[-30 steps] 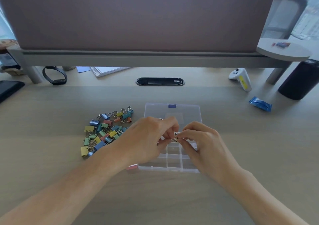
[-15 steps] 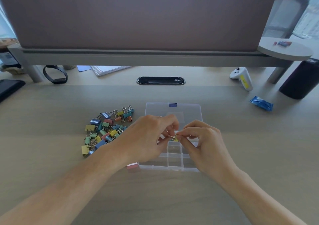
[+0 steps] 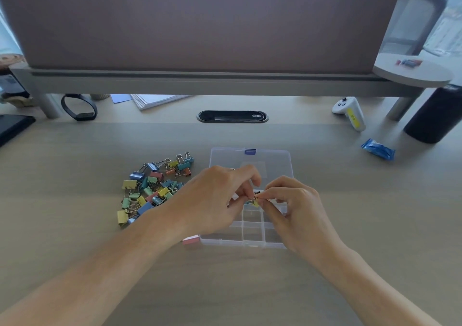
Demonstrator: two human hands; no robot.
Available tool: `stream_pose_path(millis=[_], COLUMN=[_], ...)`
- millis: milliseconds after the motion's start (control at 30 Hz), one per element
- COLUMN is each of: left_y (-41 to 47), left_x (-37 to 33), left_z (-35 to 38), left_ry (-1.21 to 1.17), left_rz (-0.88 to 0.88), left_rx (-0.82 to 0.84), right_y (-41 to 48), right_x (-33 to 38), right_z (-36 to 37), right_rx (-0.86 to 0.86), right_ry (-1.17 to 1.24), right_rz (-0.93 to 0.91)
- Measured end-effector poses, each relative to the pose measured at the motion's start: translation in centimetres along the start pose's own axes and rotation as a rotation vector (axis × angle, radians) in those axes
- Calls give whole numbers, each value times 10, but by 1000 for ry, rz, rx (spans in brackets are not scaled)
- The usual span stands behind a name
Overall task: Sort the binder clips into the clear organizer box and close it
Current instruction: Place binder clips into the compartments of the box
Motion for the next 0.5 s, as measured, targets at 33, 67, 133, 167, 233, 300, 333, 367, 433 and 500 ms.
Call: stream_pose_path(millis=[33, 67, 133, 167, 233, 300, 333, 367, 433, 500], left_y=[0, 0, 0, 0, 0, 0, 1, 1, 1, 0], left_x=[0, 1, 1, 1, 2, 3, 3, 3, 2, 2], left_z=[0, 0, 0, 0, 0, 0, 0, -1, -2, -2], left_ry=[-4, -9, -16, -18, -8, 30, 46, 56, 83, 130], left_rz=[-2, -4, -5, -5, -3, 4, 10, 19, 31, 41], left_rx=[3, 5, 6, 5, 11, 21, 25, 26, 29, 33], right_y=[0, 0, 1, 2, 3, 4, 4, 3, 0, -7], right_x=[1, 1, 3, 5, 8, 11, 13, 14, 16, 16], right_z=[0, -1, -4, -5, -5, -5, -5, -5, -5, -6], right_rx=[0, 2, 8, 13, 32, 58, 71, 85, 94, 76], right_ry=[-28, -63, -149, -193, -279, -372, -413, -449, -510, -518], right_rz=[-35, -73, -133, -154, -187, -206, -203, -193, -203, -238])
Point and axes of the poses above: each hand's wrist, its own y-axis towards the middle knuckle, its own z-axis out of the palm, x = y × z, the point moved 1 cm from there along y, towards the middle knuckle, and after that the axes turned 6 degrees about x, right-handed, at the moved point
